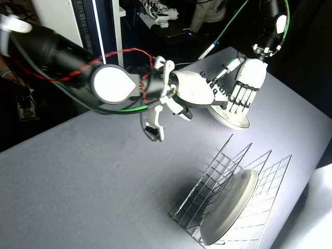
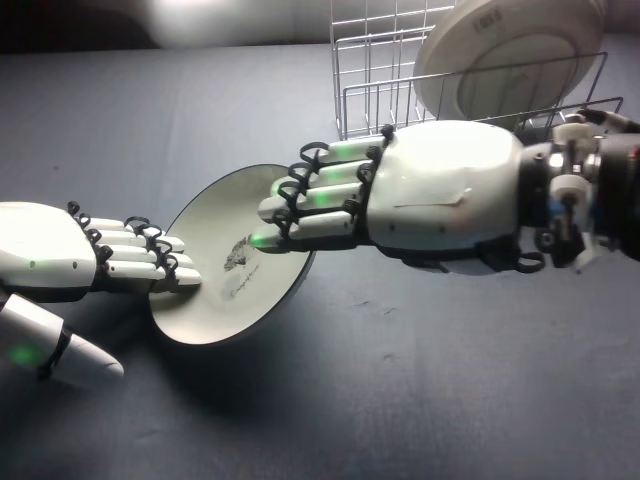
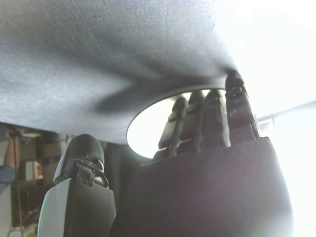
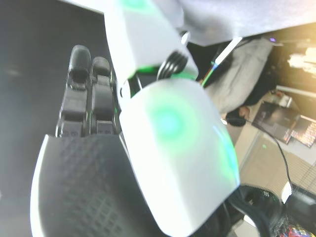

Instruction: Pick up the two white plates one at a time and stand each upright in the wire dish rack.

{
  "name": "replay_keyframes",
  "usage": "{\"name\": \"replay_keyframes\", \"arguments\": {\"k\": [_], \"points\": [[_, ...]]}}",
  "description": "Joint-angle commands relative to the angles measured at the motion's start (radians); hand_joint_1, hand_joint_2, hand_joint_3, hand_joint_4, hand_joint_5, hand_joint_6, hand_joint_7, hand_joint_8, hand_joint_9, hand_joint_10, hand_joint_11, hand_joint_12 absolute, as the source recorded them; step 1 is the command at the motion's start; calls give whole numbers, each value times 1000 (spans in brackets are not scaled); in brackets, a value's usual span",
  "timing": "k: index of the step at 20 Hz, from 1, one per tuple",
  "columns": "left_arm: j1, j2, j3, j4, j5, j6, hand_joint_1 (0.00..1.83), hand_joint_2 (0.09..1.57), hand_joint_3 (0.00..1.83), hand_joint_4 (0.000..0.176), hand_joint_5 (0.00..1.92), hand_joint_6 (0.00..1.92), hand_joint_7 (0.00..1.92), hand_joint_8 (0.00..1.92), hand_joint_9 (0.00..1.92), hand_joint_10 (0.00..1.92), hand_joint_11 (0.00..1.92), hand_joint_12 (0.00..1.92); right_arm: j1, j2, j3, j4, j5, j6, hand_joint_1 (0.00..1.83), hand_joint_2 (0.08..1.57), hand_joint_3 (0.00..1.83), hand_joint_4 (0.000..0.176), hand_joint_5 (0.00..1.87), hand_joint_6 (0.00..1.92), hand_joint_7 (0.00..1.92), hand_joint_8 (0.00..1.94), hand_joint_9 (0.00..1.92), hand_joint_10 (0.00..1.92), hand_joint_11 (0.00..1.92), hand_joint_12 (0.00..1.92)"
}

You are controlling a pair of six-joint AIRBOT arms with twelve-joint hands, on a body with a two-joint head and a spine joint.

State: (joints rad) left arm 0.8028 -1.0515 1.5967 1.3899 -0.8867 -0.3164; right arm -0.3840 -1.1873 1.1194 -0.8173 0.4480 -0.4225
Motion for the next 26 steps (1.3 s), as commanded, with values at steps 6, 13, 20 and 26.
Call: {"name": "replay_keyframes", "arguments": {"k": [6,13,20,26], "points": [[35,-38,-9,181,-44,-34,0,1175,0,0,63,4,27,4,0,0,0,0,-1,-97,64,28,54,-7,1642,1079,0,0,152,5,94,6,129,11,0,658],[25,-42,-2,191,-36,-34,0,1174,0,0,53,3,19,2,0,0,0,0,-38,-198,162,28,33,-13,1729,1103,1,0,149,3,102,3,121,2,0,756],[21,-45,3,194,-35,-33,0,1180,2,0,70,8,43,11,17,7,6,3,-38,-287,262,32,20,-13,1687,1125,4,0,162,5,130,8,175,24,0,854],[19,-48,9,195,-35,-33,0,1182,3,0,75,8,51,10,22,8,15,7,-6,-358,329,68,19,-16,1470,1110,0,0,394,18,448,15,496,46,14,1104]]}}
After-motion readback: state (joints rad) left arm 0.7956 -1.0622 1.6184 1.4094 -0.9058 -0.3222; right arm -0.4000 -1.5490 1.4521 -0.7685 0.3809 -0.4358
